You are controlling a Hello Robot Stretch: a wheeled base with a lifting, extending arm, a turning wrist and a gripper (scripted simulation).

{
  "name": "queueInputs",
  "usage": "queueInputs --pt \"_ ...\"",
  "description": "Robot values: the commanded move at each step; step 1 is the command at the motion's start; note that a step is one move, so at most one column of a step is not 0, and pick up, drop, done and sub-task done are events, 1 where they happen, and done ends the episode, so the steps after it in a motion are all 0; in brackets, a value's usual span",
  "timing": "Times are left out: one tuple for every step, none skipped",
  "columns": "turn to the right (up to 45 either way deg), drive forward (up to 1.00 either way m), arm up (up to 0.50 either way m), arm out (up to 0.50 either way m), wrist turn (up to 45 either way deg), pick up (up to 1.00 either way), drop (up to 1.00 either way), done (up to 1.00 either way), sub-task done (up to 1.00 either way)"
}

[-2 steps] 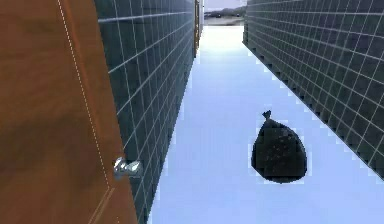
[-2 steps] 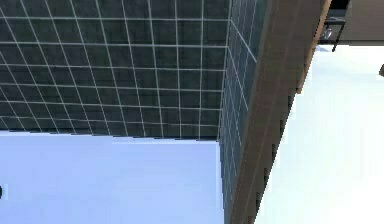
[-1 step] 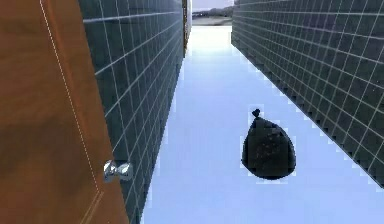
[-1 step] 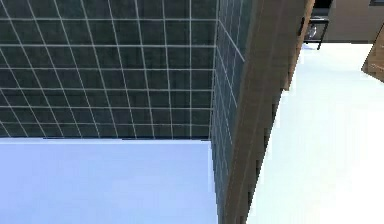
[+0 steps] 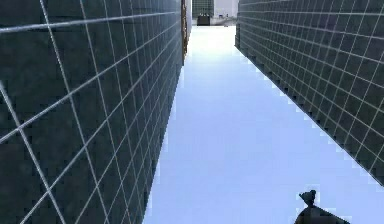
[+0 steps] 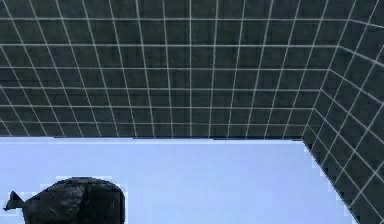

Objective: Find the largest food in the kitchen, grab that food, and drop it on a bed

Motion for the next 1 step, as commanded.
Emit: queueInputs --pt "0.0 0.35 0.00 0.00 0.0 0.00 0.00 0.00 0.00"
